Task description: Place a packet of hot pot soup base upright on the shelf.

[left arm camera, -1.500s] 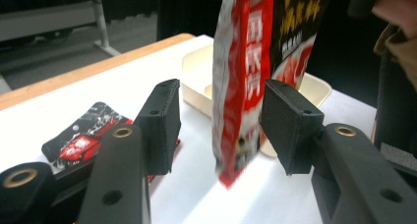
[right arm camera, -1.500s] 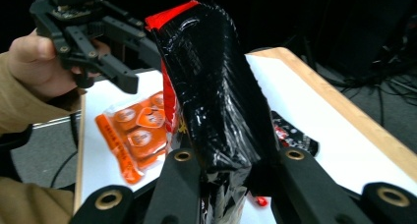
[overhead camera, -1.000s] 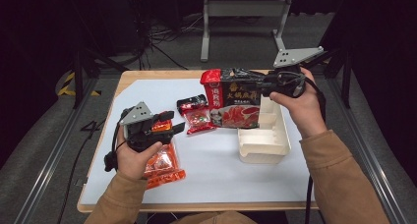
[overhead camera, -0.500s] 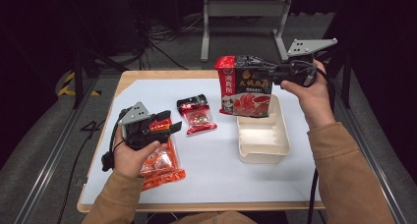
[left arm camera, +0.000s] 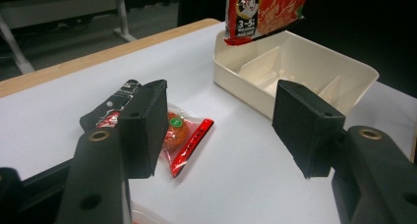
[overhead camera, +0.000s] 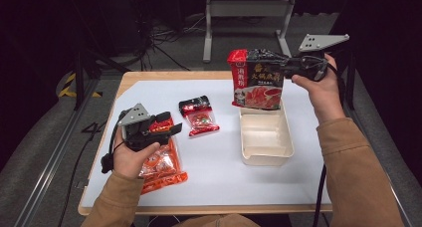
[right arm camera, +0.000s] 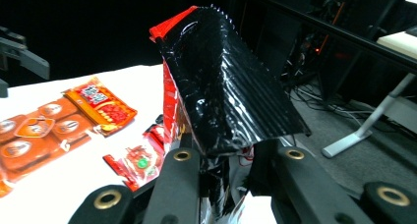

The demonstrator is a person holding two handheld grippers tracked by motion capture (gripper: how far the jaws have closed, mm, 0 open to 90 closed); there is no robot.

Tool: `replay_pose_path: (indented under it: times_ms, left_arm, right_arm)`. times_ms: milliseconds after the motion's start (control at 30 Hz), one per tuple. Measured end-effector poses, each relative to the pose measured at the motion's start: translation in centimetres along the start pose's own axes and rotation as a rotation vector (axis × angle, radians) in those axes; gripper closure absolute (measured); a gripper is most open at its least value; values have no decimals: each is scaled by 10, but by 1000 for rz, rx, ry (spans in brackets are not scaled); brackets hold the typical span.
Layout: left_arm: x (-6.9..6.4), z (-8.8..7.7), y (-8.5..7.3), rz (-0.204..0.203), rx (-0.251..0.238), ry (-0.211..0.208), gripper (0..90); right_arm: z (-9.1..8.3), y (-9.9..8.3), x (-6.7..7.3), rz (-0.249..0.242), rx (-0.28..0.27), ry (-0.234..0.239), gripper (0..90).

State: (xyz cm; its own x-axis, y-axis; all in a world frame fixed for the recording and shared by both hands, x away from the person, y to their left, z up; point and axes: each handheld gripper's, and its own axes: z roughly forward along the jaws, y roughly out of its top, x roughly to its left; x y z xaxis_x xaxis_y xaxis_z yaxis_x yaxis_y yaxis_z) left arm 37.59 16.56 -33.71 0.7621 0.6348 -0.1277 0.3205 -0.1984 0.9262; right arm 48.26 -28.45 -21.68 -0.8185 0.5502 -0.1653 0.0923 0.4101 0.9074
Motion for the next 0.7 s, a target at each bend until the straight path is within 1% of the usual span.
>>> replay_pose_path:
  times_ms: [133,200,300,333,467,567,700]
  left_arm:
    - [1,0,-1,-6,0,4,391]
    - [2,0,-1,-3,4,14,392]
    - [3,-1,-2,15,20,39,403]
    - [3,-1,-3,14,21,42,403]
    - [5,0,-4,-3,14,39,402]
    - [5,-1,-4,-2,9,41,400]
    - [6,-2,-4,-3,14,41,397]
  right_arm:
    - [2,-5,-7,-6,-2,-10,779]
    - [4,-7,-10,-3,-5,-11,779]
    - [5,-9,-13,-3,-9,-13,778]
    - [6,-10,-14,-2,-12,-13,778]
    - [8,-15,-17,4,-15,-13,778]
    - [9,-22,-19,7,-15,-18,778]
    - [12,-31,-22,17,-19,-22,778]
